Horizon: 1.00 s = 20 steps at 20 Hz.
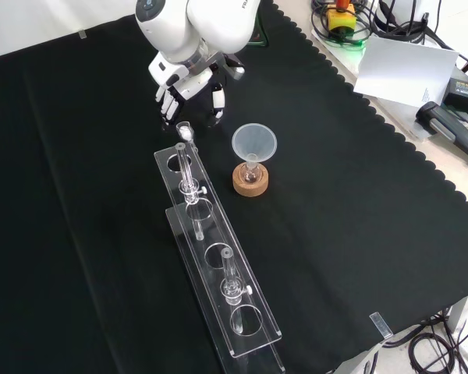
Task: Pick up the weighing funnel.
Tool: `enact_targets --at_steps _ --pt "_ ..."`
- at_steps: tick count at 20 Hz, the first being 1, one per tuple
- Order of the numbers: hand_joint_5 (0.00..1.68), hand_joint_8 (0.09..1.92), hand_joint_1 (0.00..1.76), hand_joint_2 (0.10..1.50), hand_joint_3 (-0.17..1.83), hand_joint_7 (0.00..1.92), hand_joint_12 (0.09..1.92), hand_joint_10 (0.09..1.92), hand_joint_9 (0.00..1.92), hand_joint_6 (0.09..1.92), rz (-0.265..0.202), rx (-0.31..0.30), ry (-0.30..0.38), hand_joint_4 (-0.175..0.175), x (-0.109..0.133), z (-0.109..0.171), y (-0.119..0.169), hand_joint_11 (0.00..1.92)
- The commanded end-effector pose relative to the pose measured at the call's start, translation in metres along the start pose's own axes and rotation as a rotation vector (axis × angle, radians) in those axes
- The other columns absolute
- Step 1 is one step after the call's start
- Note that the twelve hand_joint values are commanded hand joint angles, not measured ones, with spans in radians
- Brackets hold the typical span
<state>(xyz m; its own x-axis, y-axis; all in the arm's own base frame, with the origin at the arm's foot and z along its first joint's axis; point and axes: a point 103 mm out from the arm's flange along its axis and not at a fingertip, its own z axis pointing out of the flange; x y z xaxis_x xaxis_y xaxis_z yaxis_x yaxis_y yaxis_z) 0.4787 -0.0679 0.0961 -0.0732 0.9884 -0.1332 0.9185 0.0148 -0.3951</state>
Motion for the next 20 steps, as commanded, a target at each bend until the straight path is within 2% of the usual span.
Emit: enact_targets --at_steps 1,4,12,13,15,20 --pt "0.63 0.68 0.96 0.54 0.65 0.52 1.27 0.45 0.84 0.5 0.007 -0.016 0.003 -0.034 -0.005 0.002 0.004 0.54" --pt "0.63 0.69 0.96 0.54 0.66 0.53 1.26 0.45 0.85 0.62 0.013 -0.026 0.0 -0.032 -0.009 0.006 0.006 0.55" --pt "0.65 0.69 0.97 0.54 0.67 0.54 1.26 0.46 0.86 0.73 0.019 -0.031 -0.005 -0.03 -0.005 0.014 0.012 0.57" --pt "0.65 0.69 0.97 0.54 0.67 0.54 1.26 0.45 0.86 0.74 0.014 -0.035 0.011 -0.03 -0.015 0.016 0.012 0.57" --pt "0.64 0.69 0.97 0.54 0.67 0.54 1.26 0.46 0.87 0.75 0.012 -0.039 0.012 -0.031 -0.02 0.017 0.013 0.57" --pt "0.63 0.69 0.96 0.54 0.68 0.54 1.26 0.46 0.87 0.76 0.024 -0.039 -0.006 -0.034 -0.008 0.015 0.017 0.57"
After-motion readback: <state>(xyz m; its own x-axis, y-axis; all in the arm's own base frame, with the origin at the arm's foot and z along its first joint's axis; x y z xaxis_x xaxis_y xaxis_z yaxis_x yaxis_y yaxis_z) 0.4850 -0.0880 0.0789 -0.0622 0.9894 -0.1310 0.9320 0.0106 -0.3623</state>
